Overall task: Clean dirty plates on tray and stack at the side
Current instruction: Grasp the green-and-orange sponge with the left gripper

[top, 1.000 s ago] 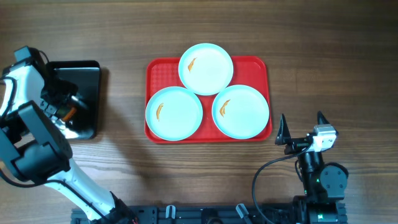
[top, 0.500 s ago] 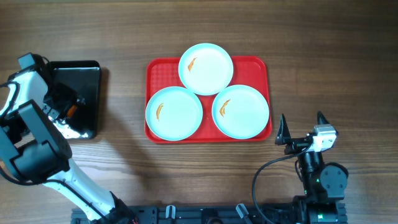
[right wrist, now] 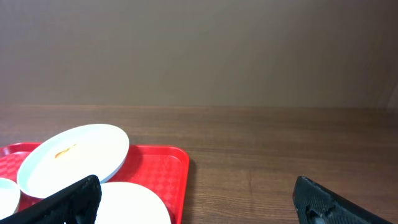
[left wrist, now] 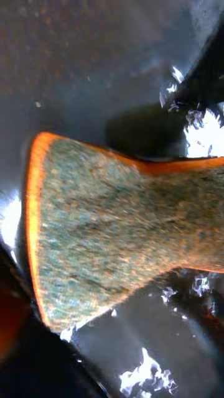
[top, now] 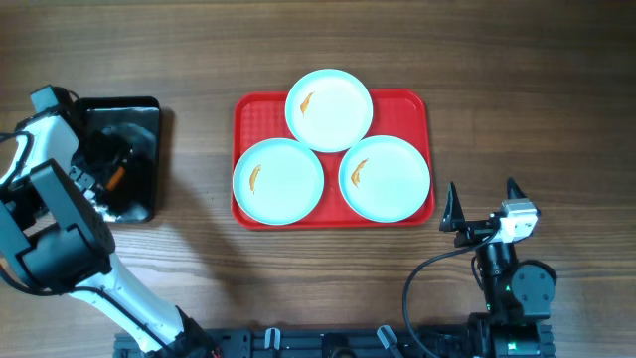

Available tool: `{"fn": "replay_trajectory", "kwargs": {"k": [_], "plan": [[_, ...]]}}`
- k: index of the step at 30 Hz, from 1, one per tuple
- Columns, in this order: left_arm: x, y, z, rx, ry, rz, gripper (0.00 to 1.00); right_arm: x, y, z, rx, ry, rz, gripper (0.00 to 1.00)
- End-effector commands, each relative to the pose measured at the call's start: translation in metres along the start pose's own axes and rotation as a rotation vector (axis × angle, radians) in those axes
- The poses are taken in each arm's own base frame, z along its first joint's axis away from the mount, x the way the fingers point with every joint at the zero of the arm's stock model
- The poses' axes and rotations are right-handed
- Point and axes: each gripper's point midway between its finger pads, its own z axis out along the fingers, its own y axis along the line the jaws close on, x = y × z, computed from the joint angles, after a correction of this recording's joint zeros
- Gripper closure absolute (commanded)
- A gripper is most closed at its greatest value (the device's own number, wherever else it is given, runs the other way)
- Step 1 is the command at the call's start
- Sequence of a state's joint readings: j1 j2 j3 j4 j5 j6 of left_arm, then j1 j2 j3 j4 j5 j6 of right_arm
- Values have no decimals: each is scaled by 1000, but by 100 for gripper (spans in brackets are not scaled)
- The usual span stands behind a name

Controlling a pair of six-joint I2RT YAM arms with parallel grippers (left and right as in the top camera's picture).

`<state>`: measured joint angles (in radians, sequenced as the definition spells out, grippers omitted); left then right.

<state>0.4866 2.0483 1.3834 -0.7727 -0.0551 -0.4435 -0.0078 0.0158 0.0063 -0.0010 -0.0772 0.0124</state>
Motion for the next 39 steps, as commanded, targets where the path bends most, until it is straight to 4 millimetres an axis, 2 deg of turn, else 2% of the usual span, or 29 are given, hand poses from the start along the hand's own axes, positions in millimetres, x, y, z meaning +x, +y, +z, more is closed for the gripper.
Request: {"fn": "replay_trajectory", "kwargs": {"k": [1,2,3,5,6,7,8,9,12,13,14,15,16,21,22,23,24,31,32,33,36,39], "plan": [[11,7,14,-18,29,21,70,-1,-3,0,14,-7,-13,0],[14,8,16,-22,35,21,90,-1,-3,0,14,-7,-12,0],[17,10,18,-25,42,20,96,-1,-3,0,14,-7,-12,0],[19,11,20,-27,45,21,96,-1,-3,0,14,-7,-13,0],[18,10,20,-25,42,21,85,-1,-3,0,14,-7,-12,0],[16,9,20,-21,33,20,46,-1,-3,0,14,-7,-13,0],[15,9,20,-18,28,20,12,-1,-3,0,14,-7,-13,0],[13,8,20,-15,23,20,0,-1,-3,0,14,-7,-13,0],[13,7,20,-13,20,20,0,-1,-3,0,14,-7,-12,0],[13,8,20,-14,22,20,7,-1,-3,0,14,-7,-12,0],[14,8,20,-16,26,20,34,-1,-3,0,14,-7,-13,0],[16,9,20,-18,32,20,74,-1,-3,0,14,-7,-12,0],[17,9,20,-19,39,20,94,-1,-3,0,14,-7,-13,0],[24,10,21,-20,64,18,96,-1,-3,0,14,-7,-13,0],[24,10,21,-20,64,18,85,-1,-3,0,14,-7,-13,0],[22,10,21,-17,58,18,37,-1,-3,0,14,-7,-13,0],[19,8,21,-11,47,18,0,-1,-3,0,14,-7,-13,0],[-7,4,21,-9,-67,15,0,-1,-3,0,14,-7,-12,1],[-9,3,21,-4,-77,14,1,-1,-3,0,14,-7,-12,0],[-11,2,21,0,-84,13,21,-1,-3,0,14,-7,-13,0],[-12,1,21,3,-89,13,96,-1,-3,0,14,-7,-13,0],[-7,3,21,-6,-69,12,96,-1,-3,0,14,-7,-12,0]]}}
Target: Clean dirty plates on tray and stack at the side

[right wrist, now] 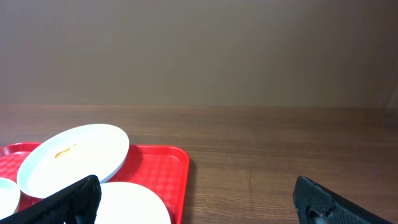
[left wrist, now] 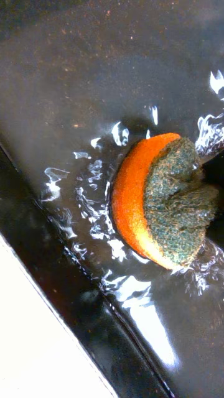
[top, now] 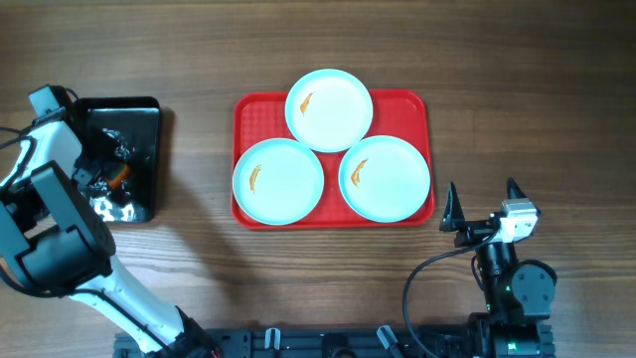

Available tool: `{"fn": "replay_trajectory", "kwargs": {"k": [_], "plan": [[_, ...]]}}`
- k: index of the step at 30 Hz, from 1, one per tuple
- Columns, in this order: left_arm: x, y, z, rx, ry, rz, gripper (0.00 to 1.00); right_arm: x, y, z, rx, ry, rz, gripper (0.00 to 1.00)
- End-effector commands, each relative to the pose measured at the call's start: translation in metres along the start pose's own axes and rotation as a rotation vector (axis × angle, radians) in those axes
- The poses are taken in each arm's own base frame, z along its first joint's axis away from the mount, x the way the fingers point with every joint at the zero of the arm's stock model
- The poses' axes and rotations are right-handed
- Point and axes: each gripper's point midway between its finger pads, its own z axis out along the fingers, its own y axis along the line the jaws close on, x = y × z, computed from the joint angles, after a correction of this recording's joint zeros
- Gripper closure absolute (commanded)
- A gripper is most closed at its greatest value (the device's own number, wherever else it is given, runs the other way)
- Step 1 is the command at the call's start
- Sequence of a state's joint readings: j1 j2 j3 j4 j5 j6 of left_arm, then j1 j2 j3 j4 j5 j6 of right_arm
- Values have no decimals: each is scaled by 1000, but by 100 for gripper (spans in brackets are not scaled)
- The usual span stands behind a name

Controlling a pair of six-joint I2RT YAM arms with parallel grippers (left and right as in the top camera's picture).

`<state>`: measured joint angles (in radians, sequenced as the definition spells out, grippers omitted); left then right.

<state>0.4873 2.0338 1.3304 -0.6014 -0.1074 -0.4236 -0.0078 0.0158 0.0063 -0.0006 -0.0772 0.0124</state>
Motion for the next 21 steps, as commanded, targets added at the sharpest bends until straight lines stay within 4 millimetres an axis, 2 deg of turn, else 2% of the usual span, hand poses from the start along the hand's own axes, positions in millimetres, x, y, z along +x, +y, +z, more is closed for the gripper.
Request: {"fn": "replay_trajectory", "kwargs": {"k": [1,3,4,5,6,11,16,17,20,21], "plan": [[24,8,14,-25,86,4,96,-1,-3,0,14,-6,-13,0],[31,6,13,-8,122,5,96,-1,-3,0,14,-6,-13,0],[34,4,13,3,136,4,82,-1,-3,0,14,-6,-13,0],[35,4,13,5,138,4,46,-1,-3,0,14,-6,-12,0],[34,4,13,5,135,5,0,-1,-3,0,14,-6,-13,0],[19,13,15,-49,62,7,0,-1,-3,0,14,-6,-13,0],[6,7,15,-27,11,27,1,-1,-3,0,14,-6,-12,0],[4,5,15,-22,2,25,4,-1,-3,0,14,-6,-13,0],[2,4,15,-17,-7,24,55,-1,-3,0,14,-6,-13,0],[2,4,15,-17,-7,24,68,-1,-3,0,14,-6,-13,0]]}}
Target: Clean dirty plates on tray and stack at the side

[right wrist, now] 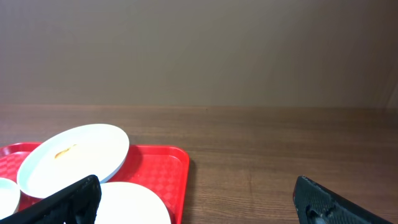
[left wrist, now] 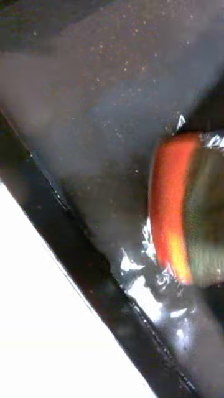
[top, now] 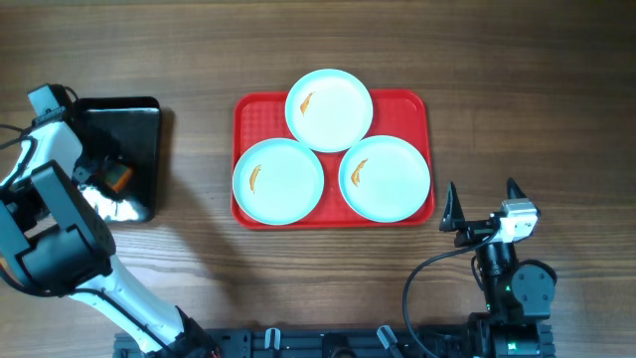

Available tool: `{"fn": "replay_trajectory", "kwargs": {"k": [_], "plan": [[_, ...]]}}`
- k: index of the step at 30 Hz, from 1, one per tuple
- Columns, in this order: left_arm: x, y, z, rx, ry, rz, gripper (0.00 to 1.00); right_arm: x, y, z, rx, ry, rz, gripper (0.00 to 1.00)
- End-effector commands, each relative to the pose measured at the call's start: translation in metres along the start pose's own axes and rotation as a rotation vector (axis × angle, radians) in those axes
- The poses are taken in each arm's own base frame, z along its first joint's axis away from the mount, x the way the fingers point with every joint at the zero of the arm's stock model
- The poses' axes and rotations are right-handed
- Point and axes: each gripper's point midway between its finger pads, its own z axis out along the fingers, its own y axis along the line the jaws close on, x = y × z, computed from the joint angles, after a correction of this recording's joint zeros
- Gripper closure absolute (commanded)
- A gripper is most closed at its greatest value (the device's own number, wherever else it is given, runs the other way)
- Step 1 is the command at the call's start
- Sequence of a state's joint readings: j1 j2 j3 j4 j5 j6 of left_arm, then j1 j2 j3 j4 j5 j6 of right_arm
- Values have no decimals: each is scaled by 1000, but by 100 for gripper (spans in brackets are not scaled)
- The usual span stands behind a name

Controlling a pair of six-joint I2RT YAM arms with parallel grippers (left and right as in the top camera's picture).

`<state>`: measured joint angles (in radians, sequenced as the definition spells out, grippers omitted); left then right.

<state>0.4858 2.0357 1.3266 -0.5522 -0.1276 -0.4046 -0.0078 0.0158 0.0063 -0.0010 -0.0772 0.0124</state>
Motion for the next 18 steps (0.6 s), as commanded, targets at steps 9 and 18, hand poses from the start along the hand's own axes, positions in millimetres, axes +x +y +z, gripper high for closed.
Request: {"fn": "replay_trajectory", "kwargs": {"k": [9,18], "plan": [[13,7,14,-20,42,9,13,-1,-3,0,14,-7,-13,0],[21,11,13,-36,75,13,79,-1,-3,0,14,-7,-13,0]]}}
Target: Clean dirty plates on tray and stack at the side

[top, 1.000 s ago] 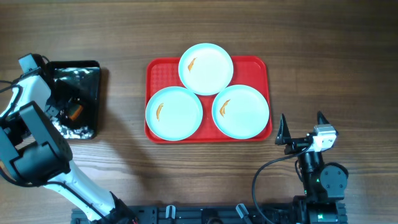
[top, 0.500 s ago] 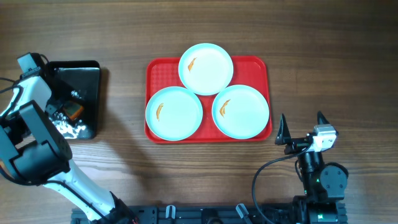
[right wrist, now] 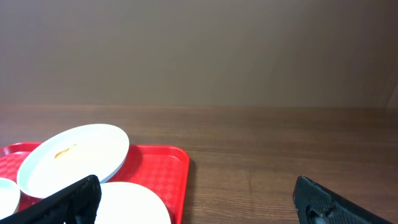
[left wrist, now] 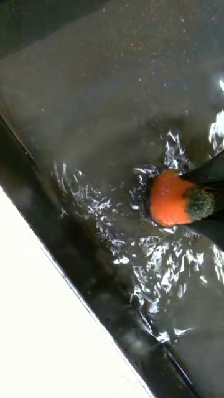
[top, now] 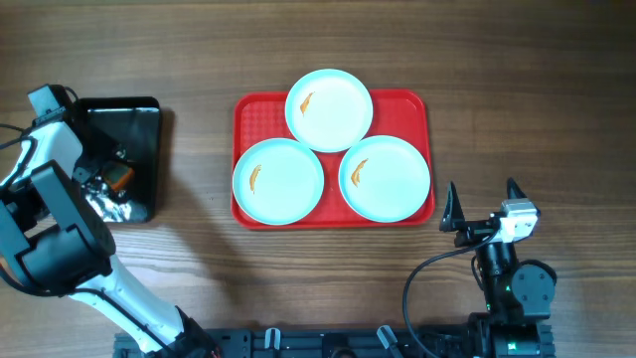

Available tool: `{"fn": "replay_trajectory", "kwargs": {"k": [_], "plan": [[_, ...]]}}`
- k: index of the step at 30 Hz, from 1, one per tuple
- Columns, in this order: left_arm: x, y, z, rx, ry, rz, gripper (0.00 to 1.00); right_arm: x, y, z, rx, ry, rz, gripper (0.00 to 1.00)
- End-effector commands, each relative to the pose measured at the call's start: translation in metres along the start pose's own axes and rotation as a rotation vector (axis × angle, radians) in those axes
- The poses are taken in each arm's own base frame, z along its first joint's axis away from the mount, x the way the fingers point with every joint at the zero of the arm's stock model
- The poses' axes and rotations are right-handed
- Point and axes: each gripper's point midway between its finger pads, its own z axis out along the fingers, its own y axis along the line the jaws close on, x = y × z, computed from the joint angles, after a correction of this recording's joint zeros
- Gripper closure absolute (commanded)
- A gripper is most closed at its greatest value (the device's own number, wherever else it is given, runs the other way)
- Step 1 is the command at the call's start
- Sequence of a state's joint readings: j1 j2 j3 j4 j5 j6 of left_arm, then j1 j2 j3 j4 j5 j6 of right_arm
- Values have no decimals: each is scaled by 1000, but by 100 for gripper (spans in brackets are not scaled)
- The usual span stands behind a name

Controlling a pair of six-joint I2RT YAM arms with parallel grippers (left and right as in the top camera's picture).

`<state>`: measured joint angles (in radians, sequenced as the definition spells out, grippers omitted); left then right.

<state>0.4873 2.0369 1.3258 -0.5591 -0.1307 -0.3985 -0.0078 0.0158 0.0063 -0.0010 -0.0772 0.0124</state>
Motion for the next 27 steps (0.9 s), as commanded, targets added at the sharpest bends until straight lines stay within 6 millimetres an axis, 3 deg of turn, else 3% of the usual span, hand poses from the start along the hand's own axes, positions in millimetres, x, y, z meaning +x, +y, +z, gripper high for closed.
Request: {"fn": "replay_trajectory", "kwargs": {"k": [1,2,7,9,10,11,14,15,16,17,22,24,27], "plan": [[23,10,12,-35,82,10,28,-1,-3,0,14,-7,-12,0],[26,12,12,-42,96,12,0,-1,-3,0,14,-7,-12,0],[50,15,8,-40,203,19,0,-1,-3,0,14,-7,-13,1],[57,17,7,-46,231,21,39,-1,-3,0,14,-7,-12,0],[59,18,6,-50,238,22,76,-1,-3,0,14,-7,-12,0],[59,19,6,-52,242,22,96,-1,-3,0,14,-7,-13,0],[60,19,6,-53,244,22,96,-1,-3,0,14,-7,-13,0],[60,19,6,-54,245,22,92,-1,-3,0,14,-7,-13,0],[61,20,5,-56,251,23,60,-1,-3,0,14,-7,-12,0],[62,20,5,-58,255,23,0,-1,-3,0,14,-7,-12,0],[75,22,1,-59,310,25,0,-1,-3,0,14,-7,-12,0],[80,18,0,-32,337,20,18,-1,-3,0,14,-7,-13,0],[83,13,-1,-5,355,14,69,-1,-3,0,14,-7,-13,0]]}}
